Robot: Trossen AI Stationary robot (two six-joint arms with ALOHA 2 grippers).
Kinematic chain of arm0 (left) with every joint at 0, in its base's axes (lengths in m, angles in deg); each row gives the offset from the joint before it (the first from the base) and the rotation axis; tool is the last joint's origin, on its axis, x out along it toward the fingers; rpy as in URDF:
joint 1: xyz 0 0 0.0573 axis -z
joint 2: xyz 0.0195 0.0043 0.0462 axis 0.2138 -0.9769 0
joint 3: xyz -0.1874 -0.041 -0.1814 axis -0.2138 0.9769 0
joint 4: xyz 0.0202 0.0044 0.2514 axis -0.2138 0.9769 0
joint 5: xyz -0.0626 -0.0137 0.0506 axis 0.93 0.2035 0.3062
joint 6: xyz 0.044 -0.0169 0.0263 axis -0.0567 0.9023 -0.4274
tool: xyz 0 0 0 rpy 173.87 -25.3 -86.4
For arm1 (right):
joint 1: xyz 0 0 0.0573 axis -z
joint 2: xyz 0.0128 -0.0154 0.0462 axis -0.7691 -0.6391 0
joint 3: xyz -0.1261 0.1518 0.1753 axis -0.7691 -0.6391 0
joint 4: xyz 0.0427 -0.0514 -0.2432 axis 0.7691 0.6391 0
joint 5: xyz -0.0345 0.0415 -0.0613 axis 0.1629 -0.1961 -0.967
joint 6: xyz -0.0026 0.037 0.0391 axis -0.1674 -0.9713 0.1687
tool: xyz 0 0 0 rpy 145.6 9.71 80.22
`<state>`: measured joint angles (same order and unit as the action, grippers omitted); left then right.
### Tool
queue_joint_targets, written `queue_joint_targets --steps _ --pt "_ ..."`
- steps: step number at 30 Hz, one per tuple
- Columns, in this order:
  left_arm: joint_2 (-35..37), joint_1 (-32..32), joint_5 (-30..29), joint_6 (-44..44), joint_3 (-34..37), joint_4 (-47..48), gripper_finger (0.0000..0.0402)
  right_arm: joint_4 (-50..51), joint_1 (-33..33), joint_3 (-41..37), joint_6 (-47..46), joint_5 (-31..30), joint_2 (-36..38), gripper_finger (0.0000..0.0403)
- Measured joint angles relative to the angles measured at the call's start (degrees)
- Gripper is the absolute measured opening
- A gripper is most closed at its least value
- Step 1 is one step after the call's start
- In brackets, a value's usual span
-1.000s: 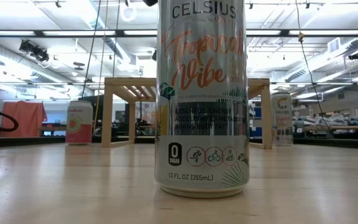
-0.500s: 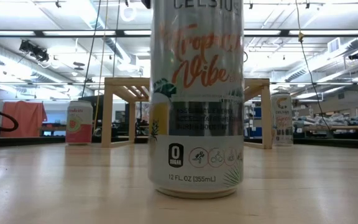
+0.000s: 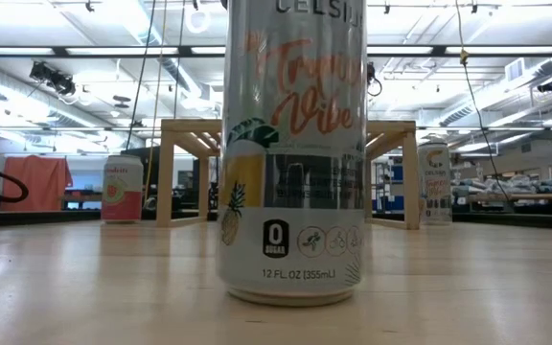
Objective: Place canned beverage on shelf
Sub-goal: Put the bottom white yellow soda can on the shelf
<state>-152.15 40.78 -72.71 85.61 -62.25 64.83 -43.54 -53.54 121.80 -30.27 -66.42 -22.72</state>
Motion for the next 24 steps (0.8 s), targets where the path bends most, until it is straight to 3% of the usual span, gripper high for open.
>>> queue_joint_targets --steps 19,24 --pt "1.9 0.7 1.3 2.2 0.1 0.4 0.0314 0.7 0.0 0.0 0.0 0.0 0.0 0.0010" --pt "1.9 1.2 -0.7 2.3 0.1 0.4 0.0314 0.7 0.0 0.0 -0.4 0.0 0.0 0.0010"
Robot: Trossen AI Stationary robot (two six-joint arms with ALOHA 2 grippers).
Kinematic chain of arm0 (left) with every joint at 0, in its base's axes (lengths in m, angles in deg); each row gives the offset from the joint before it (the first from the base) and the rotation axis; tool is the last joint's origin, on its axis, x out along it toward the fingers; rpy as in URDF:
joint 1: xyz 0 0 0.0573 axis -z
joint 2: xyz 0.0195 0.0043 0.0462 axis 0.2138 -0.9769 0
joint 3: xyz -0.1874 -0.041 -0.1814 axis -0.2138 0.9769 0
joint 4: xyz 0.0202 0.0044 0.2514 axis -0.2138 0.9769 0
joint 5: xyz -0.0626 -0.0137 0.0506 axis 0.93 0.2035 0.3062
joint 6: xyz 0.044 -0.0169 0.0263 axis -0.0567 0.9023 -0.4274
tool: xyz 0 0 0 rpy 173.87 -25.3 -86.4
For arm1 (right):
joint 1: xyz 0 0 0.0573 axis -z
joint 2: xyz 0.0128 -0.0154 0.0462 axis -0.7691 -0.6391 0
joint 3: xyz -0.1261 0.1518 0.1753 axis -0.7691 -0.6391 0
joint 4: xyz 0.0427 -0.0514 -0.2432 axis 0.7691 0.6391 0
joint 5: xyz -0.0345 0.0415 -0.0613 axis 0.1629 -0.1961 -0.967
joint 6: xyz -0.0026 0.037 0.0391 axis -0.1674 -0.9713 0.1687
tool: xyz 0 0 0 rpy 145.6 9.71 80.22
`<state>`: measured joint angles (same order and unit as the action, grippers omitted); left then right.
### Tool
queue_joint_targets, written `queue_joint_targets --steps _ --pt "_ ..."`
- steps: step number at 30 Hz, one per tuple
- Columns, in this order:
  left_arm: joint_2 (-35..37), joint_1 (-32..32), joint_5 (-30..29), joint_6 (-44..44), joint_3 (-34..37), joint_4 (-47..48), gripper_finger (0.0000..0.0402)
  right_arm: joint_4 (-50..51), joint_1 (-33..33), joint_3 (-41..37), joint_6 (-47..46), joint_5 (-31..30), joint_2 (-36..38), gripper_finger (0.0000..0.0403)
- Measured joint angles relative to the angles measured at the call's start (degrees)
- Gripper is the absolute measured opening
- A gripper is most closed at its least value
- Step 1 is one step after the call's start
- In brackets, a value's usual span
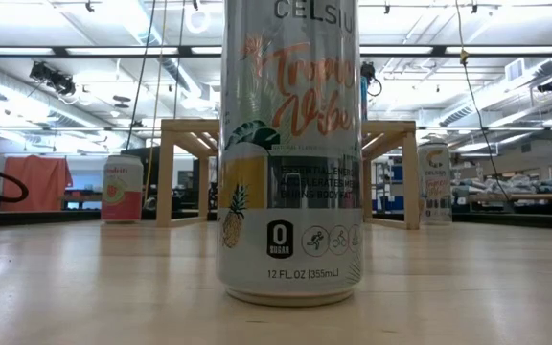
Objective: Place canned beverage on shelf
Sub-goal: Put the bottom white yellow soda can on the shelf
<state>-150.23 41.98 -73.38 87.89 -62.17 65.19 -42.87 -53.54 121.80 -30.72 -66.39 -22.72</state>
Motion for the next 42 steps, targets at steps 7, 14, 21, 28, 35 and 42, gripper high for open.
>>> queue_joint_targets --steps 7,14,21,28,35,42 --pt "0.0 -0.2 -2.3 0.0 0.0 1.1 0.0314 0.0 0.0 0.0 -0.1 0.0 0.0 0.0010" --pt "0.0 0.2 -2.4 1.3 0.0 1.1 0.0314 0.0 0.0 0.0 -0.1 0.0 0.0 0.0010" --pt "-1.1 0.2 -2.2 1.1 -0.1 1.1 0.0314 0.1 0.0 0.0 -0.1 0.0 0.0 0.0010" --pt "-1.4 0.2 -2.1 1.2 -0.1 1.1 0.0314 0.1 0.0 0.0 -0.1 0.0 0.0 0.0010" --pt "-1.7 0.2 -2.2 1.1 0.0 3.5 0.0314 0.1 0.0 0.0 -0.1 0.0 0.0 0.0010" --pt "-1.7 0.1 -2.2 1.4 0.0 3.1 0.0314 0.1 0.0 0.0 -0.1 0.0 0.0 0.0010"
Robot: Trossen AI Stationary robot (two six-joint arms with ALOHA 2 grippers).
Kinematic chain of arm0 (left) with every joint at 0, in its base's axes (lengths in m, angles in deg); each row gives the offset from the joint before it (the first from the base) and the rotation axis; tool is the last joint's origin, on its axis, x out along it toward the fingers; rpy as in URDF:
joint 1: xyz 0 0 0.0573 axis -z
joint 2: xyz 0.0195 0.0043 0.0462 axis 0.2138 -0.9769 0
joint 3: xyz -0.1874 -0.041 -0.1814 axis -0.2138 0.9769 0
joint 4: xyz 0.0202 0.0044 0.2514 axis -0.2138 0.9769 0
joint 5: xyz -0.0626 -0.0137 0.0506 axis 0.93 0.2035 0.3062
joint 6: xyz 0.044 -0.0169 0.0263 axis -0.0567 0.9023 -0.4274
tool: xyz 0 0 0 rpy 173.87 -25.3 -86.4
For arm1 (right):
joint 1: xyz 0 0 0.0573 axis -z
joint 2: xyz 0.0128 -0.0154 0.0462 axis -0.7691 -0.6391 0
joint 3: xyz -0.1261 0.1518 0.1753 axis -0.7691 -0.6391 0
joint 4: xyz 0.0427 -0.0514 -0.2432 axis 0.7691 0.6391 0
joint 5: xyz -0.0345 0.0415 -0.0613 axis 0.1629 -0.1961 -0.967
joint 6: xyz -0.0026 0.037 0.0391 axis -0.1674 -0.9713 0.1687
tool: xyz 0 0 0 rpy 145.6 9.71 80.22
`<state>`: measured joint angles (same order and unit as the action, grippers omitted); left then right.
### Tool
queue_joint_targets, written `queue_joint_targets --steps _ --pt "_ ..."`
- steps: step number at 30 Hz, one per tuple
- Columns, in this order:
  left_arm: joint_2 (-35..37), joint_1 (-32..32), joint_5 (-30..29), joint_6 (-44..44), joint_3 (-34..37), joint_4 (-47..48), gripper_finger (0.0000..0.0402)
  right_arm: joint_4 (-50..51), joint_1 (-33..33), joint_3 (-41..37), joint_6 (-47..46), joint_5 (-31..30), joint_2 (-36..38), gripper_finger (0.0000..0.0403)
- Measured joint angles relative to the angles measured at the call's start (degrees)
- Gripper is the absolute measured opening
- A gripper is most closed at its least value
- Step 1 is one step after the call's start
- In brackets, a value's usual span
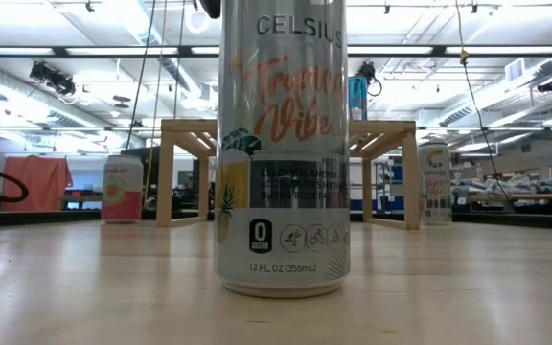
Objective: Place canned beverage on shelf
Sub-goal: Put the bottom white yellow soda can on the shelf
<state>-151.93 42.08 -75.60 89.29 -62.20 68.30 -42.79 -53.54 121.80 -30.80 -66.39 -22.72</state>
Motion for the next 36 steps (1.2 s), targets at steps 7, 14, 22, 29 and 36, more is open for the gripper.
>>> queue_joint_targets --steps 7,14,22,29,36 --pt "-0.3 -0.3 0.2 0.1 0.0 -0.1 0.0314 0.0 0.0 0.0 0.0 0.0 0.0 0.0010" --pt "-1.1 -0.8 0.9 0.0 0.0 -0.4 0.0314 0.0 0.0 0.0 0.0 0.0 0.0 0.0010" --pt "-1.1 -1.0 1.0 -0.3 0.0 -0.6 0.0300 0.0 0.0 0.0 0.0 0.0 0.0 0.0010" --pt "-1.2 -1.1 1.1 -1.5 0.0 -0.7 0.0257 0.0 0.0 0.0 0.0 0.0 0.0 0.0010" --pt "-1.2 -1.3 1.3 -4.6 -0.1 0.4 0.0257 0.0 0.0 0.0 0.0 0.0 0.0 0.0010"
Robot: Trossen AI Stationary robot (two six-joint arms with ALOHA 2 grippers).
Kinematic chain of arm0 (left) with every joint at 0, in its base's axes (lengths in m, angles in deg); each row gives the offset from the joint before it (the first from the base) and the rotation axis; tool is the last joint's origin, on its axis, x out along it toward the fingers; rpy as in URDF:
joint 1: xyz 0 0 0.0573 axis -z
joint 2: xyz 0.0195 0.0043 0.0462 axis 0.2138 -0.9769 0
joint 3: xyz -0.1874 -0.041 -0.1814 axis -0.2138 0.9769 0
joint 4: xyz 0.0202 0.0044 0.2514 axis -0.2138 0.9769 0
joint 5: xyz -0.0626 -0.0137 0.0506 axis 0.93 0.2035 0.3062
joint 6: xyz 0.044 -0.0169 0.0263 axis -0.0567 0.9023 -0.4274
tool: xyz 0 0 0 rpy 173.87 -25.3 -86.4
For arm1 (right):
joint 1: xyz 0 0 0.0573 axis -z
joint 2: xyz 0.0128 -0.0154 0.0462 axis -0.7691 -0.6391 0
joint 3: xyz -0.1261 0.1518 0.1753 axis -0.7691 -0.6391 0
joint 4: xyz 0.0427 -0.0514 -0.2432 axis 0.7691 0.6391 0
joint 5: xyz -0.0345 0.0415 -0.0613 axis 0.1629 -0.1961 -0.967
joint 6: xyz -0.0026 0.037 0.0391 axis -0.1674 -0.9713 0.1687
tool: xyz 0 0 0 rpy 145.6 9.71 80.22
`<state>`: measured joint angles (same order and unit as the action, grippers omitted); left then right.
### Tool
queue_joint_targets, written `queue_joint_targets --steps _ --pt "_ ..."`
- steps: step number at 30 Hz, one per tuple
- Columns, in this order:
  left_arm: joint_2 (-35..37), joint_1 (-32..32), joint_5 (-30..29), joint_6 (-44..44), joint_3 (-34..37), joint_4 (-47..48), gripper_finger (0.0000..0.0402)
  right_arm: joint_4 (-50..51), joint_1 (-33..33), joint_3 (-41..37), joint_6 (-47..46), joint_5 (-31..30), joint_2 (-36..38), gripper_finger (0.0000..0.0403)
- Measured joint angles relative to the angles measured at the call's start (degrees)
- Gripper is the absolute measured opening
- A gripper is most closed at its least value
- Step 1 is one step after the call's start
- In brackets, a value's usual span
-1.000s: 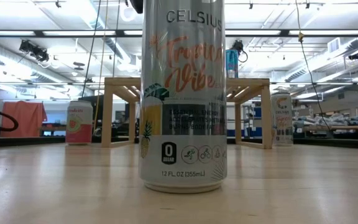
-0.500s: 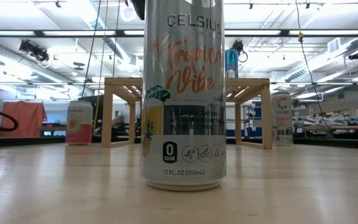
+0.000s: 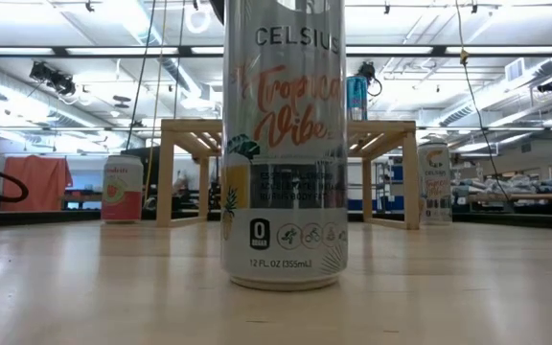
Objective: Place canned beverage on shelf
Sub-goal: Put the bottom white yellow soda can on the shelf
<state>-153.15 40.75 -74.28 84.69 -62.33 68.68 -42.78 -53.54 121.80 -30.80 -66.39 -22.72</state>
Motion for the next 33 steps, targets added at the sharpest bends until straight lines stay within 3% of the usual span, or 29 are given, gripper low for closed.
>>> queue_joint_targets --steps 7,14,27,33 --pt "1.0 -1.6 1.8 -0.5 0.1 1.1 0.0257 0.0 0.0 0.0 -0.4 0.0 0.0 0.0010" --pt "6.5 -5.5 2.1 -1.1 0.2 7.6 0.0257 0.0 0.0 0.0 -0.4 0.0 0.0 0.0010" --pt "17.5 -18.8 14.7 -9.3 0.2 14.7 0.0257 0.6 0.0 0.0 -0.4 0.0 0.0 0.0010" --pt "21.9 -26.4 15.3 -14.4 0.1 16.4 0.0258 0.7 0.0 0.0 -0.3 0.0 0.0 0.0010"
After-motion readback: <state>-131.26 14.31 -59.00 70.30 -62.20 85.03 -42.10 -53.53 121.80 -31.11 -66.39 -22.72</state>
